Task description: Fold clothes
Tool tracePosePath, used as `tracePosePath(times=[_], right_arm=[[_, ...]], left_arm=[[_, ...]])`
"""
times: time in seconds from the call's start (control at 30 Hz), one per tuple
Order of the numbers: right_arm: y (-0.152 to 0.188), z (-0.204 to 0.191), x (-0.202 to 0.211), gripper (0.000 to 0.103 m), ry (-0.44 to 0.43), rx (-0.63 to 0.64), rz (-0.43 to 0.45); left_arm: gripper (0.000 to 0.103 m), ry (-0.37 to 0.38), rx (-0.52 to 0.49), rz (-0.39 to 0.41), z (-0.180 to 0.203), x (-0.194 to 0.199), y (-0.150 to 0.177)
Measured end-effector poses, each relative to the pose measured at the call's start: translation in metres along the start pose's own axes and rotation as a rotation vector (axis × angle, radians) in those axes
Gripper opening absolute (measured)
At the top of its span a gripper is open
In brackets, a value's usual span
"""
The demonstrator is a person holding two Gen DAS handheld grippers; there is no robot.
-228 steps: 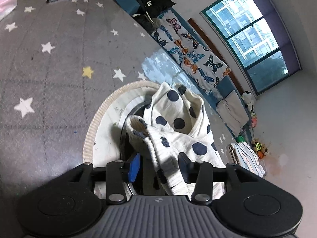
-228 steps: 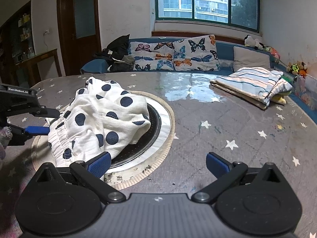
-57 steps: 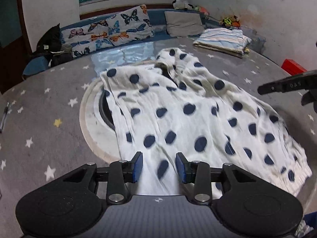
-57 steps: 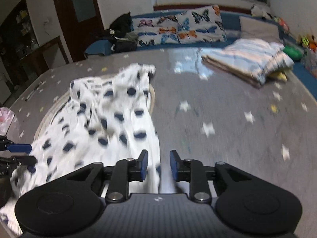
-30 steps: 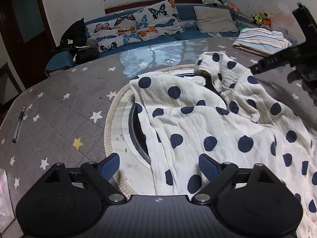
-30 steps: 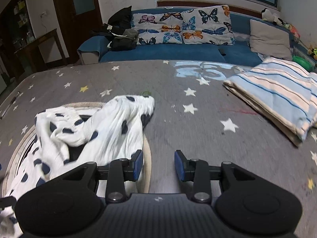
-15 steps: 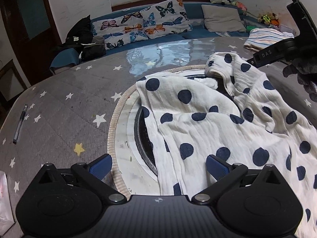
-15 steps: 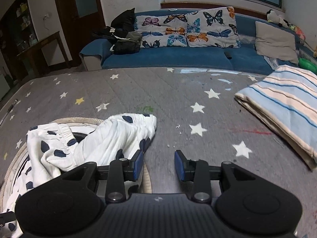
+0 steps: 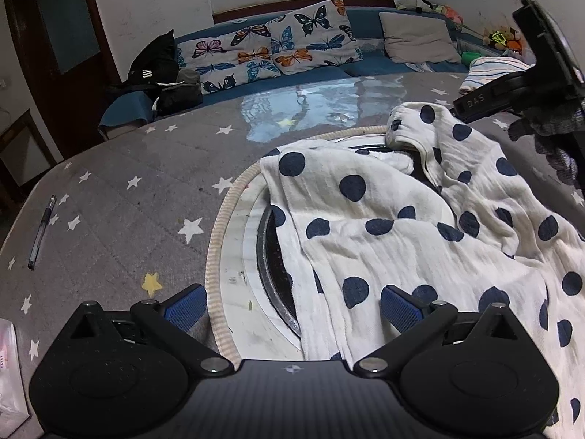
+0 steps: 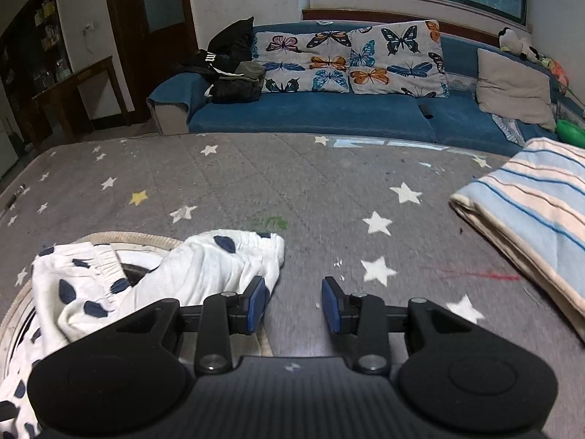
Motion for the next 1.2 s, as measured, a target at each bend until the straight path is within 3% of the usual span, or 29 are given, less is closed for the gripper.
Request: tracePosePath(times=[0.3, 0.43, 0.73, 0.8, 0.83, 0.87, 0.93, 1.03, 1.2], right_arm=[[-0.008, 0.004, -0.006, 0.034, 0.006, -0.032, 0.053], [-0.015, 0.008, -0.008, 0.034, -0.051, -0.067, 0.060], [-0.013, -0.006, -0.021, 0.034, -0.040, 0.011, 0.037], [-0.013, -0.010, -0.023, 0.027, -0.029, 0.044, 0.037], [-0.013, -0.011, -0.023, 0.016, -0.024, 0.056, 0.037], [-0.013, -0.012, -0.023, 0.008, -0.017, 0.061, 0.037], [-0.012, -0.013, -0.021, 0.004, 0.000, 0.064, 0.040], [-0.012, -0.013, -0.014, 0.003, 0.057, 0.093, 0.069], [-0.013, 0.003, 0.006, 0.003, 0.236, 0.099, 0.077]], left_arm=[[0.103, -0.006, 0.009, -0.010, -0.002, -0.004, -0.001], [0.103, -0.004, 0.007, -0.013, -0.001, -0.006, -0.001], [0.103, -0.004, 0.006, -0.013, 0.003, -0.005, -0.002], [0.103, -0.004, 0.006, -0.015, 0.006, -0.004, -0.002], [0.103, -0.004, 0.006, -0.015, 0.007, -0.003, -0.002], [0.103, -0.004, 0.006, -0.015, 0.007, -0.003, -0.002], [0.103, -0.006, 0.007, -0.015, 0.008, -0.003, -0.002], [0.103, -0.005, 0.009, -0.016, 0.008, -0.003, -0.002], [0.103, -0.002, 0.008, -0.011, 0.009, -0.003, -0.002]])
Point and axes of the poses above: each gripper's, at about its wrist camera, not at the fingertips, and x roughly against the way its jaws point, z to its right, y to its underside, the point moved 3 cm from there along -x, roughly the way its jaws point, and after that the axes turned 9 degrees about -y, right-handed, at the moved point
